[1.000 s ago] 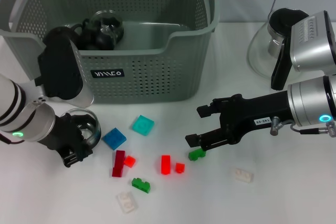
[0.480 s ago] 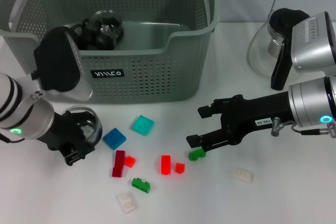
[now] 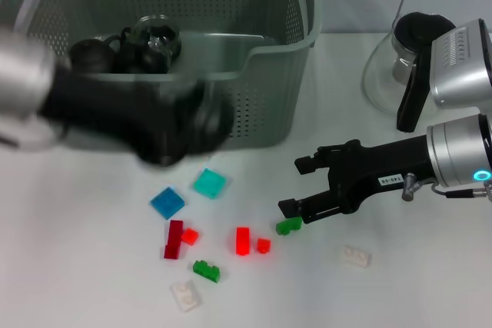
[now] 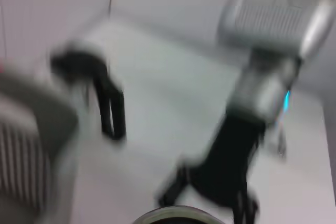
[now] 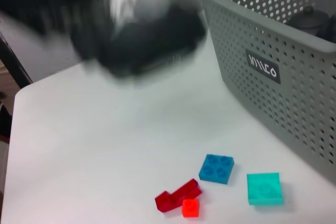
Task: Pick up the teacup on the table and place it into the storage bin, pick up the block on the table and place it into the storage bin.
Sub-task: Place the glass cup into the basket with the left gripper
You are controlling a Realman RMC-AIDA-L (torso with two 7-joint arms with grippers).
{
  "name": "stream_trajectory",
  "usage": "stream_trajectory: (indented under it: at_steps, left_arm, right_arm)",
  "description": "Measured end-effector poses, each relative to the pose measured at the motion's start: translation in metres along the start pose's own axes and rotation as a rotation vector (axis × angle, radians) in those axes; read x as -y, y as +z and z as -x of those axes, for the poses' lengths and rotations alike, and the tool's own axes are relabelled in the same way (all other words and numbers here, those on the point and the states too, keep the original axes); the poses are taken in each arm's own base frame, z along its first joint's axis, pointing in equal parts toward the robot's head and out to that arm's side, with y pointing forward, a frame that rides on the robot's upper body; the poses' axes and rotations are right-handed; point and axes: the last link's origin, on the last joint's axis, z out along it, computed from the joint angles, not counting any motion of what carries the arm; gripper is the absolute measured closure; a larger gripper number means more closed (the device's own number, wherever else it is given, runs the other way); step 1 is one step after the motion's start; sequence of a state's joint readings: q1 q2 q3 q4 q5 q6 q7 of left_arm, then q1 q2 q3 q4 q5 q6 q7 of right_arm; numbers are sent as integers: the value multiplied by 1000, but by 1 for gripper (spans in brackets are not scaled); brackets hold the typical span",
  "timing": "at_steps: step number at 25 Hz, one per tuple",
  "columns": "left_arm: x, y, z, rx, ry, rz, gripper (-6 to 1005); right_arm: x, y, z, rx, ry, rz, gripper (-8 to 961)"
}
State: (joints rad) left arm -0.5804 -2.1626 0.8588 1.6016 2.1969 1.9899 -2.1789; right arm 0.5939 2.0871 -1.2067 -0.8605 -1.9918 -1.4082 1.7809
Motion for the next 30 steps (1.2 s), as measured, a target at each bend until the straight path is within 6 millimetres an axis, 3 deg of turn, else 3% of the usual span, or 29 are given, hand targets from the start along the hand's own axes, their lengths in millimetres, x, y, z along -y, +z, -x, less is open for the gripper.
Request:
stream_trajectory:
  at_steps: [5, 11, 14, 19, 25, 30]
  left_arm:
    - [20, -15, -48, -139, 70, -75, 957]
    - [84, 2, -80, -201, 29, -283, 956]
    - [120, 22, -74, -172, -44, -352, 956]
    - [148, 51, -55, -123, -86, -435, 956]
    - [153, 81, -42, -5, -28, -511, 955]
    - [150, 92, -43, 45, 12, -524, 955]
  right_arm:
    - [1, 0, -1, -16, -6, -3, 13]
    - [0, 2, -1, -21, -19, 0, 13]
    - [0, 2, -1, -23, -20, -1, 13]
    - [0, 1, -3, -31, -22, -3, 13]
    - [1, 2, -6, -52, -20, -9, 13]
    - [1, 2, -7, -55, -15, -8, 12]
